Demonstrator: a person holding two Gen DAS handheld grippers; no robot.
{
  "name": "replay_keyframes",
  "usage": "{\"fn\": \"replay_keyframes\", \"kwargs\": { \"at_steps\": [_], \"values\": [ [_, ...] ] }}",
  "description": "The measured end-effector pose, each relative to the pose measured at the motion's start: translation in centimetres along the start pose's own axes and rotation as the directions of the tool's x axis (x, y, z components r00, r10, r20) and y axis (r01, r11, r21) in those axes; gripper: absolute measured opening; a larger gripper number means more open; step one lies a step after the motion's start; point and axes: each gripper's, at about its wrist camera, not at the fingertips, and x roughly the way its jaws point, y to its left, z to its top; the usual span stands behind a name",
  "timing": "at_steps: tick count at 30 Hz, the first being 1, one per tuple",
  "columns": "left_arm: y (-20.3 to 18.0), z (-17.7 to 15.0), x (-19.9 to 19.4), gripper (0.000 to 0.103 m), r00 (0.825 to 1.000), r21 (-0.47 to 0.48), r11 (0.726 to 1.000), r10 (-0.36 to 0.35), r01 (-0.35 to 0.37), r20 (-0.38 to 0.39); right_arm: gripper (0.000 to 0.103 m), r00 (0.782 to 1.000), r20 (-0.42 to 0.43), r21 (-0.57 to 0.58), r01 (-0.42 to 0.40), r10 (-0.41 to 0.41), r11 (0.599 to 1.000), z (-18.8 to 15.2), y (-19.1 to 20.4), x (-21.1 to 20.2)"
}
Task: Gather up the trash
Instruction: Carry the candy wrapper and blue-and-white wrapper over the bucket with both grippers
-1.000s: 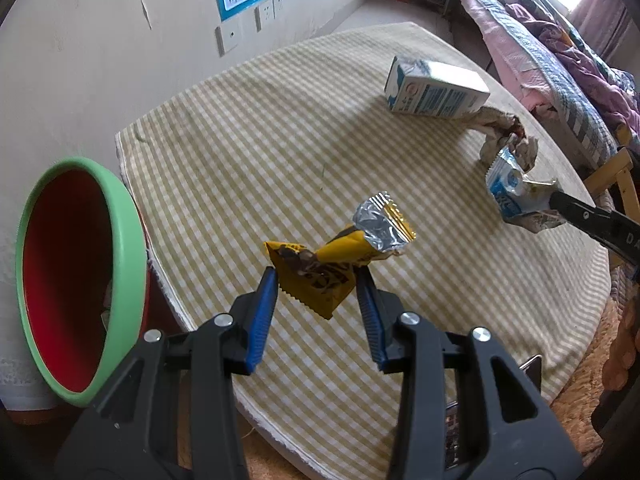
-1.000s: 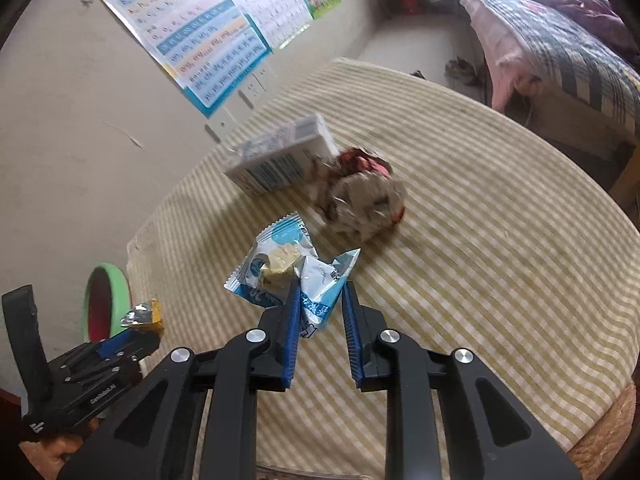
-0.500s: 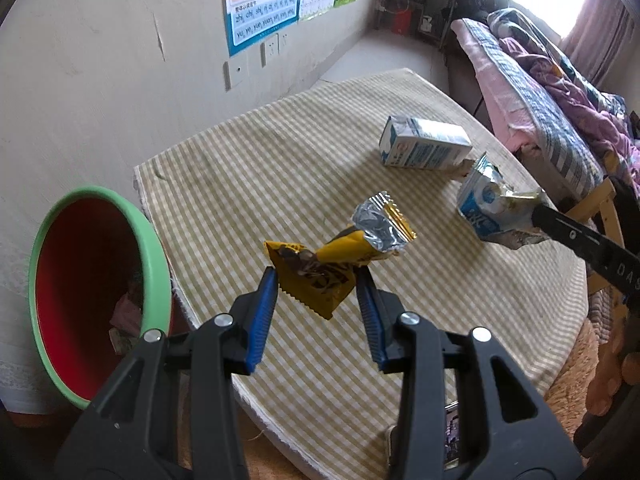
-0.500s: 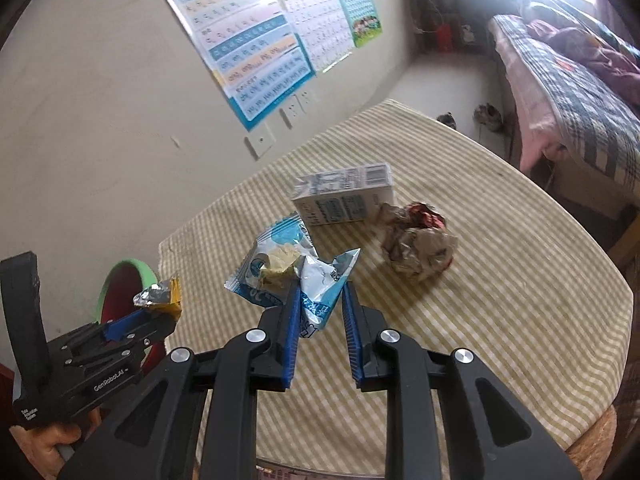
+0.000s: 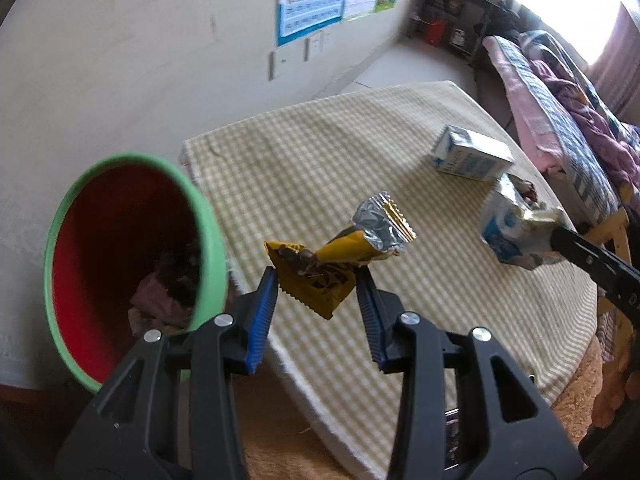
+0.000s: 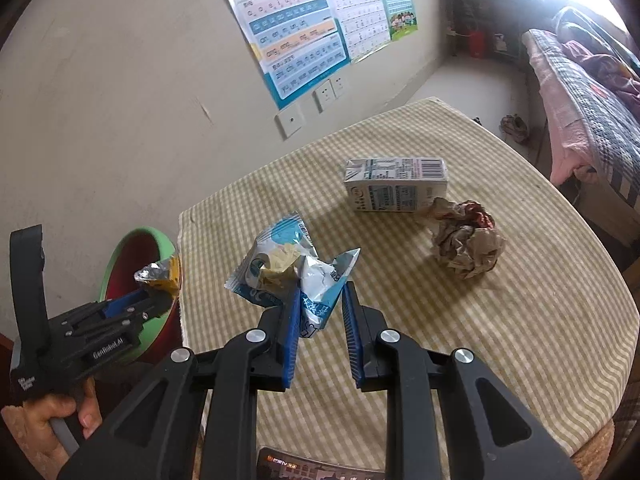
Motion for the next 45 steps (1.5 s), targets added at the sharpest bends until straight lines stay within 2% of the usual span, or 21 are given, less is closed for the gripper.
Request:
{"fn": "replay_keyframes", "kwargs": {
  "at_steps": [9, 18, 28, 39, 45],
  "values": [
    [3.3, -0.5, -0.7, 0.038, 0.999, -0.064, 0.997, 0.04, -0.039, 0.011, 0.02, 1.0, -0.004, -0.023, -0.003, 0.003, 1.0, 0.0, 1.1, -0.1],
    [6.6, -0.8, -0.6, 0.039, 0.997, -0.134, 0.988, 0.08, -0.078, 0.009, 0.02, 0.999, -0.01, -0.07, -0.039, 0.038, 0.997, 0.8, 3.4, 0.5],
    [8.4, -1.2, -0.4, 0.039, 0.996, -0.169, 0.982, 0.087, -0.084, 0.006, 0.02, 0.995, -0.043, -0.199, -0.1, 0.094, 0.975, 1.2, 9.3, 2.6],
    [12.7, -2.4, -0.6, 0.039, 0.991, -0.261, 0.956, 0.136, -0.136, -0.018, 0.021, 0.98, -0.129, -0.228, -0.175, 0.148, 0.958, 1.6, 14.6, 6.3],
    [14.0, -2.9, -0.8, 0.039, 0.989, -0.287, 0.947, 0.146, -0.145, -0.02, 0.021, 0.977, -0.152, -0.292, -0.19, 0.15, 0.937, 2.0, 17.9, 7.2]
  ]
}}
